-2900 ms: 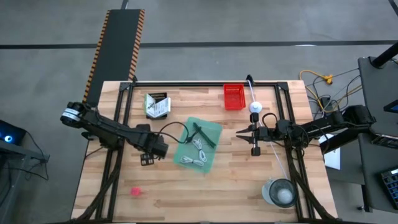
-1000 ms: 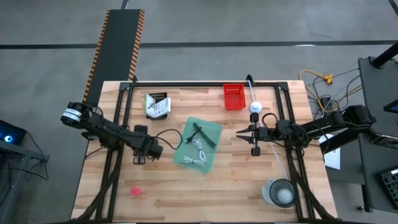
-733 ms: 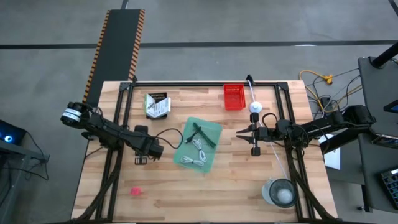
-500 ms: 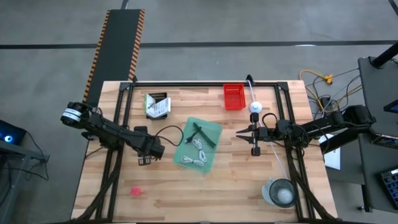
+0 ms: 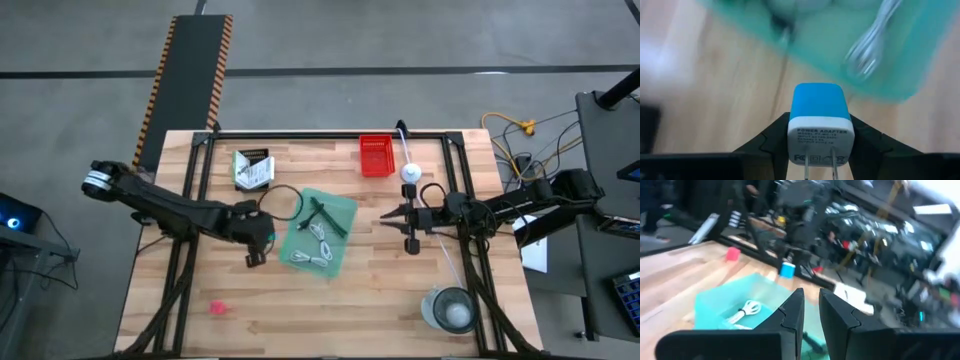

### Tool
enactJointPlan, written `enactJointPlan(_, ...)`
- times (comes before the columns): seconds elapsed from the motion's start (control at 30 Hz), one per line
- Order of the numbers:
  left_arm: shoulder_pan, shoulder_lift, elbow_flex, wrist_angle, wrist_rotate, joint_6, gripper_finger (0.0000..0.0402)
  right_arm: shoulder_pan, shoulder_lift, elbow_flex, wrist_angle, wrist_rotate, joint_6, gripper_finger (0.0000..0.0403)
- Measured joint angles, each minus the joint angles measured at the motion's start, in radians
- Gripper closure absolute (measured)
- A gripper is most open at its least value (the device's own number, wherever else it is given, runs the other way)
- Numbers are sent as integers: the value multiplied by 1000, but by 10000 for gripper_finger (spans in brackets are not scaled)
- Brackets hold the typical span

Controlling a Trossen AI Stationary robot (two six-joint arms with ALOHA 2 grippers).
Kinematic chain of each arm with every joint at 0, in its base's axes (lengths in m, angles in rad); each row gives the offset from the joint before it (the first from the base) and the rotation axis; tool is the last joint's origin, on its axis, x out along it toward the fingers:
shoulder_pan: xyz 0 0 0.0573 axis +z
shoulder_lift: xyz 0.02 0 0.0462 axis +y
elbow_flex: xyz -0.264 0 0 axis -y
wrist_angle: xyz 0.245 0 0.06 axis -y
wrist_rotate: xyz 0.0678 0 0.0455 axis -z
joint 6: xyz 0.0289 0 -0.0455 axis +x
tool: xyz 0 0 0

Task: Pick and place items into bin
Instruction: Put the blue charger adapter into the red basket

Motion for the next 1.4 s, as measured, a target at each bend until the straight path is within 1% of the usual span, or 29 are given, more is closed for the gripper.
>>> enactJointPlan(0.1, 0, -72, 0, 116, 1, 25, 268, 0, 0, 0, 42, -55, -101, 355)
enactJointPlan(0.17, 0, -117, -2, 199, 1, 54, 268, 0, 0, 7, 47, -60, -156, 355)
enactJointPlan(0.23, 0, -144, -4, 280, -1, 86, 268, 0, 1, 27, 45, -60, -245, 355)
enactJointPlan(0.37, 0, -163, -5, 424, -7, 189, 268, 0, 26, 86, 18, -58, -463, 355)
enactJointPlan(0.47, 1, -149, -5, 500, -7, 269, 268, 0, 89, 165, -27, -55, -586, 352)
enactJointPlan(0.6, 11, -117, -5, 558, -4, 307, 268, 0, 224, 305, -116, -53, -635, 323)
enactJointPlan(0.67, 17, -106, -3, 592, -6, 323, 268, 0, 306, 381, -154, -47, -669, 298)
enactJointPlan(0.77, 20, -107, -3, 607, -14, 337, 268, 3, 413, 477, -171, 1, -704, 252)
enactJointPlan(0.83, 20, -107, -3, 601, -56, 311, 268, 6, 467, 529, -170, 30, -714, 220)
enactJointPlan(0.93, 20, -115, -3, 600, -147, 230, 268, 9, 514, 583, -172, 33, -724, 181)
enactJointPlan(1.0, 21, -116, -3, 610, -166, 216, 268, 14, 536, 613, -171, 32, -718, 162)
enactJointPlan(1.17, 20, -94, -6, 694, -154, 212, 268, 31, 584, 664, -174, 31, -722, 140)
enactJointPlan(1.27, 20, -73, -6, 762, -138, 214, 268, 34, 607, 685, -172, 29, -753, 138)
enactJointPlan(1.4, 21, -52, -5, 768, -126, 213, 268, 33, 619, 699, -167, 30, -762, 142)
